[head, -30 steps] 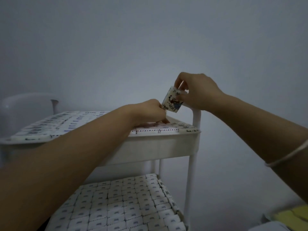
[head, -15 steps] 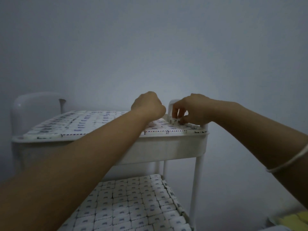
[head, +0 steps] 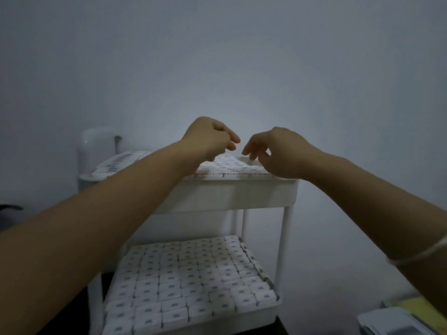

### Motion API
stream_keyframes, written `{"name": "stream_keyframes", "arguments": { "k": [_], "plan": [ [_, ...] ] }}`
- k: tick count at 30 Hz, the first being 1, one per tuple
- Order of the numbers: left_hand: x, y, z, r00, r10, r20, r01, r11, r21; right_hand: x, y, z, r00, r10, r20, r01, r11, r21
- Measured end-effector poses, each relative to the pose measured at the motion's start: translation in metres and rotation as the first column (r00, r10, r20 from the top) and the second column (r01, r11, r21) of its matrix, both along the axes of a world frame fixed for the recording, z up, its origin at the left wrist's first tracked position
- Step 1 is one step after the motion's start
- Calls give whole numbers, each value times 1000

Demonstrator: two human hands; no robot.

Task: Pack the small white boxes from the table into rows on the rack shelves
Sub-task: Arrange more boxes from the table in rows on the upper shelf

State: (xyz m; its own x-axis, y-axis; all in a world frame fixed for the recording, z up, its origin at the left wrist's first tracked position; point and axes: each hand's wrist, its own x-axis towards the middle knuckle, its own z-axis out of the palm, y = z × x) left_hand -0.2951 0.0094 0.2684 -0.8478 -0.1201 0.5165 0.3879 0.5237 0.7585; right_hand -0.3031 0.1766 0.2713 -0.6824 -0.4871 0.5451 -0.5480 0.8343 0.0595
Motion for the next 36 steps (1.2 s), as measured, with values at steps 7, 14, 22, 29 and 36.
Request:
{"name": "stream_keyframes", "arguments": {
  "k": [7,14,22,29,36],
  "plan": [
    [123,-81,-85,967,-156,202,148,988,54,104,-69,-107,819,536,204,-469,831,-299],
    [195,-199,-222,855,18,518,-29,999,14,130,-172,-260,716,469,517,-450,876,-172],
    [207,-256,-308,877,254,407,-180,961,-210,119,-224,-321,896,236,377,-269,962,38],
    [186,-252,-310,841,361,402,-180,889,-422,122,-217,-330,964,92,249,-139,974,178],
    [183,-245,-307,838,325,438,-121,893,-433,120,-197,-315,880,92,467,-153,984,96]
  ]
}}
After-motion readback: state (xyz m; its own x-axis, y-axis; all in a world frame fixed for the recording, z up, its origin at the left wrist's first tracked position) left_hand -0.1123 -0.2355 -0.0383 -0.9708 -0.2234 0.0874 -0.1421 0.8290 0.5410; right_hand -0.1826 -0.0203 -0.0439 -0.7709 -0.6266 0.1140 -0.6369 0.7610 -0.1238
